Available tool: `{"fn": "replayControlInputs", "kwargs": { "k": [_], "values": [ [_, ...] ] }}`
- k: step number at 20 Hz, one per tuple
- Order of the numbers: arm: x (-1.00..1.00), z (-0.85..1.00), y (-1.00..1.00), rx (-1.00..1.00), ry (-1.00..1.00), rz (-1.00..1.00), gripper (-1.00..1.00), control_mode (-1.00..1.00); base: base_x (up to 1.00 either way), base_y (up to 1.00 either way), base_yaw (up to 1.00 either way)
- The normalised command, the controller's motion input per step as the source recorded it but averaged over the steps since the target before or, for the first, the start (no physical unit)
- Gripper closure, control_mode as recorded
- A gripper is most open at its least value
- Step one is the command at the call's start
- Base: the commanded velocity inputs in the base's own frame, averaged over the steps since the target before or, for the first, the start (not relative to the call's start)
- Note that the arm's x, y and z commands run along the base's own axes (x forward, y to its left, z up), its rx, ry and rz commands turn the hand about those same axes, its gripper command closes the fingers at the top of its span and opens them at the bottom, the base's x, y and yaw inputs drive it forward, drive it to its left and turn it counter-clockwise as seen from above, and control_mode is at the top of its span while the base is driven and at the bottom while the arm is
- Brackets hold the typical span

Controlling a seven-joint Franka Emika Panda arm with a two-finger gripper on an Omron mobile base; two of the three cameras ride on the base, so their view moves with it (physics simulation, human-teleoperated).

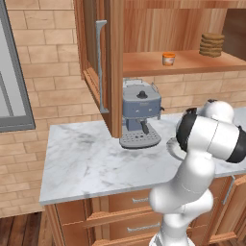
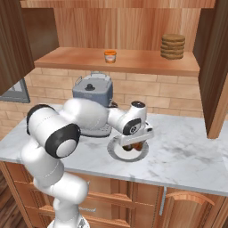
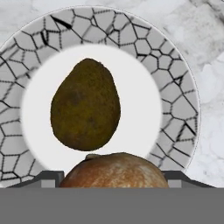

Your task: Pick the avocado and bread from the counter and place them on the plate. Then pick the jam from the cabinet and place it next to the plate. Lastly close the cabinet door.

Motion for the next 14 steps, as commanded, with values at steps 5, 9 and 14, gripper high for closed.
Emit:
{"fn": "replayControlInputs", "kwargs": {
  "k": [5,9,14],
  "values": [
    [0.0,0.0,0.0,0.0,0.0,0.0,1.0,-1.0,0.0,0.0,0.0],
    [0.0,-0.02,0.0,0.0,0.0,0.0,1.0,-1.0,0.0,0.0,0.0],
    [0.0,-0.08,0.0,0.0,0.02,0.0,1.0,-1.0,0.0,0.0,0.0]
  ]
}}
